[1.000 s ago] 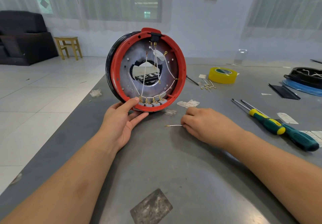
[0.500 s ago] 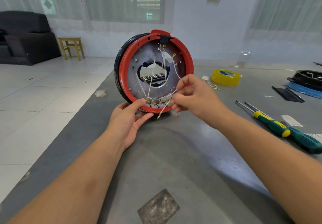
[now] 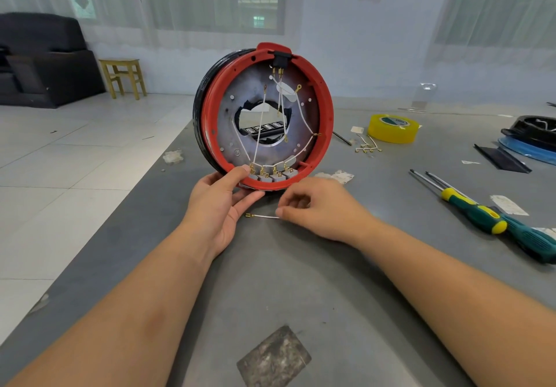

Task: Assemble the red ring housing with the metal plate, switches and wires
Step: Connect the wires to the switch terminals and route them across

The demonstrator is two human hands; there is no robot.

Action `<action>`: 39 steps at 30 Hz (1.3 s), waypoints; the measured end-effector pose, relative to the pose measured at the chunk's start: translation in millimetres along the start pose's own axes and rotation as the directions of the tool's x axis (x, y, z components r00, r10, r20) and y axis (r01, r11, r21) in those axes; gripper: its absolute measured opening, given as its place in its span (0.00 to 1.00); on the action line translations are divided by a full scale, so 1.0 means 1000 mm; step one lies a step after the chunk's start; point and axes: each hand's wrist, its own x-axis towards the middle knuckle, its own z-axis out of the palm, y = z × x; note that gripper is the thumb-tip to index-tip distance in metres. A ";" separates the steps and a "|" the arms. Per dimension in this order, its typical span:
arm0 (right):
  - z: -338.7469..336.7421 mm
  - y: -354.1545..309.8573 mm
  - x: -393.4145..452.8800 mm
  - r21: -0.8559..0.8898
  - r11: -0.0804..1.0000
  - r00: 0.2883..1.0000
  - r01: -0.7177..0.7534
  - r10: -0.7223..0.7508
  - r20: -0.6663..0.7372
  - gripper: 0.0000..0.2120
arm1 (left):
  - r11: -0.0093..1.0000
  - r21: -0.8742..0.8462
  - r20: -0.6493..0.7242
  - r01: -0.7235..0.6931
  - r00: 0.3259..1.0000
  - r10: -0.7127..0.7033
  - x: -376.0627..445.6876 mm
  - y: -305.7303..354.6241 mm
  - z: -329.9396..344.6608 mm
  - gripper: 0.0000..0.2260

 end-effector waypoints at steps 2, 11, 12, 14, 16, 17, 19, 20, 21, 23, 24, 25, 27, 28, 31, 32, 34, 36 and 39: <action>0.009 -0.006 0.002 -0.052 0.998 0.999 0.026 -0.024 0.037 0.06 | 1.000 0.003 0.001 -0.004 1.000 0.004 0.000 0.000 0.000 0.11; 0.009 -0.013 -0.002 -0.237 0.956 0.974 0.174 -0.131 0.185 0.03 | 1.000 0.026 0.018 -0.011 1.000 0.011 -0.001 -0.001 -0.002 0.11; 0.005 -0.010 -0.003 -0.222 0.961 0.977 0.165 -0.129 0.167 0.03 | 1.000 0.026 0.017 -0.012 1.000 0.011 -0.001 -0.001 -0.002 0.11; -0.001 -0.003 -0.004 -0.206 0.966 0.983 0.155 -0.130 0.131 0.02 | 1.000 0.028 0.016 -0.013 1.000 0.013 -0.001 -0.001 -0.002 0.11; -0.005 0.002 -0.004 -0.212 0.962 0.982 0.174 -0.154 0.106 0.08 | 0.999 0.035 0.017 -0.017 1.000 0.016 -0.001 -0.001 -0.002 0.10; -0.006 0.004 -0.005 -0.221 0.958 0.981 0.185 -0.167 0.098 0.10 | 0.999 0.037 0.018 -0.019 1.000 0.018 -0.001 -0.001 -0.002 0.09; -0.005 0.005 -0.005 -0.224 0.954 0.980 0.197 -0.184 0.080 0.11 | 0.999 0.036 0.015 -0.022 1.000 0.022 -0.001 -0.002 -0.001 0.09; -0.004 0.006 -0.005 -0.214 0.959 0.982 0.187 -0.178 0.061 0.11 | 0.999 0.036 0.013 -0.023 1.000 0.023 -0.001 -0.002 -0.001 0.09; -0.002 0.006 -0.005 -0.201 0.965 0.986 0.166 -0.162 0.038 0.11 | 0.999 0.037 0.012 -0.023 1.000 0.023 -0.001 -0.002 -0.002 0.09; 0.001 0.006 -0.004 -0.173 0.976 0.991 0.134 -0.136 0.000 0.11 | 0.999 0.038 0.012 -0.023 1.000 0.023 0.000 -0.002 -0.002 0.09; 0.003 0.006 -0.003 -0.163 0.978 0.991 0.130 -0.133 -0.009 0.11 | 0.999 0.037 0.013 -0.023 1.000 0.023 0.000 -0.002 -0.002 0.09; 0.005 0.006 -0.003 -0.158 0.979 0.991 0.129 -0.132 -0.009 0.09 | 0.999 0.035 0.015 -0.023 1.000 0.023 0.001 -0.002 -0.003 0.09; 0.007 0.006 -0.003 -0.152 0.979 0.991 0.133 -0.135 -0.004 0.05 | 0.999 0.031 0.018 -0.025 1.000 0.024 0.001 -0.002 -0.003 0.09; 0.008 0.006 -0.002 -0.145 0.980 0.991 0.134 -0.136 -0.002 0.04 | 0.999 0.032 0.021 -0.025 0.999 0.025 0.002 -0.003 -0.003 0.08; 0.009 0.005 -0.001 -0.113 0.988 0.994 0.105 -0.105 0.010 0.06 | 0.999 0.041 0.038 -0.030 0.999 0.029 0.002 -0.003 -0.004 0.07; 0.010 0.005 -0.001 -0.105 0.990 0.995 0.096 -0.095 0.014 0.06 | 0.999 0.040 0.039 -0.031 0.999 0.030 0.003 -0.003 -0.004 0.07; 0.010 0.003 -0.001 -0.079 0.994 0.997 0.080 -0.079 0.021 0.05 | 0.999 0.037 0.041 -0.033 0.999 0.032 0.003 -0.003 -0.004 0.07; 0.011 0.002 -0.001 -0.037 0.998 0.998 0.053 -0.053 0.024 0.03 | 0.999 0.040 0.040 -0.033 0.999 0.031 0.002 -0.003 -0.004 0.08; 0.010 0.001 -0.001 0.015 1.000 1.000 0.014 -0.014 0.027 0.02 | 0.999 0.044 0.042 -0.031 0.999 0.029 0.002 -0.003 -0.004 0.08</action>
